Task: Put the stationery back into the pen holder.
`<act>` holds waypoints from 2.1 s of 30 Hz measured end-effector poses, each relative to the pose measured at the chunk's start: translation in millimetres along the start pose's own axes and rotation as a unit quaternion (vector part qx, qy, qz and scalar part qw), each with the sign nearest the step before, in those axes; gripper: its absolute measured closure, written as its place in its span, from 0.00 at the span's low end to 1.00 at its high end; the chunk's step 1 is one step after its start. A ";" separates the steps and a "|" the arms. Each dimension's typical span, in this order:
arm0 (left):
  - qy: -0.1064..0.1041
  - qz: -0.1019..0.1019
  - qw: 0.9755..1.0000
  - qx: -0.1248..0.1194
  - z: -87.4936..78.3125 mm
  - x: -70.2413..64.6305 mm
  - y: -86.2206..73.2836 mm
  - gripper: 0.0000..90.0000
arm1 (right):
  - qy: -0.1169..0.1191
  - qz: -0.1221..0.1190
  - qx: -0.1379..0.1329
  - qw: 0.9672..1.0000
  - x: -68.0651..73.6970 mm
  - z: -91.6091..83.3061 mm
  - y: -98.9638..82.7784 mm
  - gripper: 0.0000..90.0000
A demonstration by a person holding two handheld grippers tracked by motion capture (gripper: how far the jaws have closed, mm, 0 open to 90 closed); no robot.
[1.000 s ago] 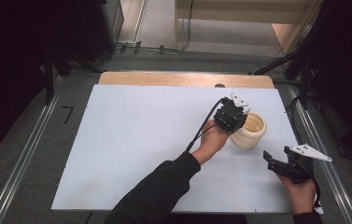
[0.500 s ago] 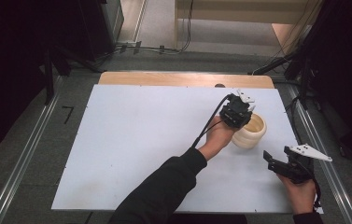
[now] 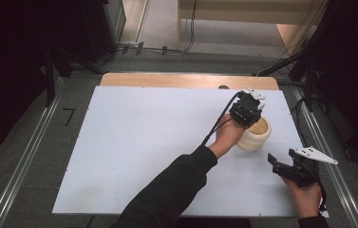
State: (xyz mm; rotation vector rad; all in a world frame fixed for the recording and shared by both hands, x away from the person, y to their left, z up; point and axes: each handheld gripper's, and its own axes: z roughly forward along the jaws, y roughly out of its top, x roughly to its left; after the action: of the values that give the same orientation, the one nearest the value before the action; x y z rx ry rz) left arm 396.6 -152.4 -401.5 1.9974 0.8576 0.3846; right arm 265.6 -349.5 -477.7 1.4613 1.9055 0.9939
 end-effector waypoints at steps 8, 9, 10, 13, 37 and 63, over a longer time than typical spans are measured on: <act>0.003 0.002 1.000 -0.001 9.4 -1.7 13.1 0.90 | 0.002 0.002 0.001 1.000 -0.1 0.6 -0.3 0.18; 0.004 0.003 1.000 -0.001 10.3 -2.0 14.9 0.90 | 0.003 0.002 0.001 1.000 -0.2 0.8 -0.3 0.18; 0.002 0.001 1.000 -0.002 11.0 -2.7 16.6 0.90 | 0.003 0.002 0.001 1.000 -0.2 1.0 -0.3 0.18; 0.001 0.001 1.000 -0.003 12.9 -3.7 20.9 0.90 | 0.004 0.002 0.002 1.000 0.0 1.3 -0.6 0.18; 0.002 -0.008 1.000 -0.011 29.8 -3.3 37.4 0.90 | 0.009 -0.005 0.007 1.000 1.7 3.5 -1.4 0.18; -0.002 -0.005 1.000 -0.005 34.5 -5.4 35.0 0.89 | 0.012 -0.006 0.013 1.000 2.3 5.1 -1.6 0.18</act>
State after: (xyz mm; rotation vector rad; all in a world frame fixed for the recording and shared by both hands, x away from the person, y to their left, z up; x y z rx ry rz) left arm 426.9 -190.0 -390.7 1.9841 0.8613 0.3770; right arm 268.1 -346.3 -481.9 1.4558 1.9487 0.9886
